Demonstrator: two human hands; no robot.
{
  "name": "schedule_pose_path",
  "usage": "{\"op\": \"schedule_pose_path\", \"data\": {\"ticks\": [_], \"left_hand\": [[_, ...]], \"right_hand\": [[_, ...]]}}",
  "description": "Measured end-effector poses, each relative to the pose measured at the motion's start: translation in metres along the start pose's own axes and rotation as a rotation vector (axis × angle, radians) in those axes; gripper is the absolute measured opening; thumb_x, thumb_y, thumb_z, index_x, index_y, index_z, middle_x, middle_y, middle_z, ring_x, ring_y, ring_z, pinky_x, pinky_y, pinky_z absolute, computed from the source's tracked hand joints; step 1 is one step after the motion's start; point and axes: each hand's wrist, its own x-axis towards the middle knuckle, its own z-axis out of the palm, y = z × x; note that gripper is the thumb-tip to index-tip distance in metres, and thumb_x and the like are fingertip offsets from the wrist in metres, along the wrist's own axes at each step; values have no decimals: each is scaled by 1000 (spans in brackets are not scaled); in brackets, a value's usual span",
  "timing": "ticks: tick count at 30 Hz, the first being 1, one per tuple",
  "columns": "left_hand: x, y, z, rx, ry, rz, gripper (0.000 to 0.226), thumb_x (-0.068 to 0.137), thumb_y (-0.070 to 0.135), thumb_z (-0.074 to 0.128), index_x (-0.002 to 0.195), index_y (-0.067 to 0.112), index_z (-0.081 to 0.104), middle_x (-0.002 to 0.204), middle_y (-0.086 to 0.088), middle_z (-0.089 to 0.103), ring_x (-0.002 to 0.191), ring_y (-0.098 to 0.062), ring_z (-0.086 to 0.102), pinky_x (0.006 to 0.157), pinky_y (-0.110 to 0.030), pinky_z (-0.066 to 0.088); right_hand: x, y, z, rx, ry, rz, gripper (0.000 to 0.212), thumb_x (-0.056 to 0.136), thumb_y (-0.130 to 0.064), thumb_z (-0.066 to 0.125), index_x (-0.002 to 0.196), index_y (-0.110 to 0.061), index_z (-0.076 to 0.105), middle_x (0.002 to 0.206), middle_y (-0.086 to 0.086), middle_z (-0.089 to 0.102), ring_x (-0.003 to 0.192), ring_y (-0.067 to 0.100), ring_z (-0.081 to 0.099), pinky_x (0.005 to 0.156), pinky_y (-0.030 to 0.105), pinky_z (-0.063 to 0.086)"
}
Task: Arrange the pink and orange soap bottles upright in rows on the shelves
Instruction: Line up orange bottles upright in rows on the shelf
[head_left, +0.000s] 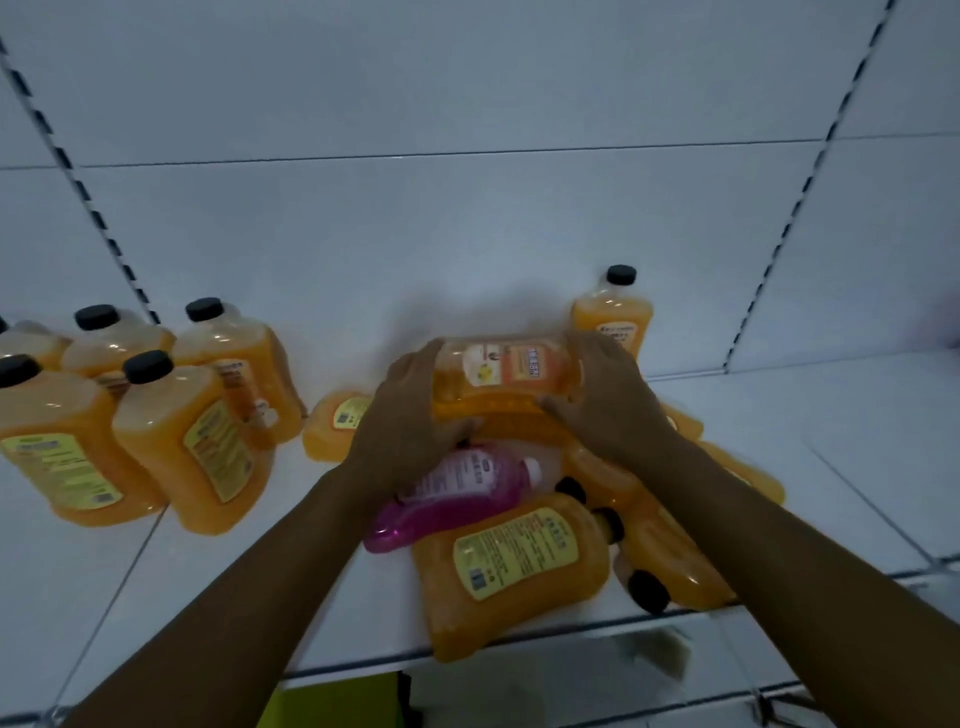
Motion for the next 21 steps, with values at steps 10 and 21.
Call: {"op": "schedule_pose_path", "data": {"ticks": [10, 21], "left_hand": [[13, 6, 12, -73, 6, -49, 63, 88, 22, 68, 144, 20, 39, 120, 3, 59, 99, -10, 53, 77, -12, 38], [-40, 11, -19, -155, 194, -107, 51, 87, 27, 69, 132, 34, 46, 99, 15, 61, 82, 6, 58, 71, -8, 49]], "right_hand": [[7, 11, 14, 43, -73, 6, 69, 82, -30, 73, 139, -19, 35, 135, 9, 44, 121, 27, 48, 93, 37, 46], [-12, -32, -2, 214, 71, -152, 65, 78, -34, 78, 133, -13, 51, 132, 7, 49, 123, 21, 43, 96, 25, 33]]}}
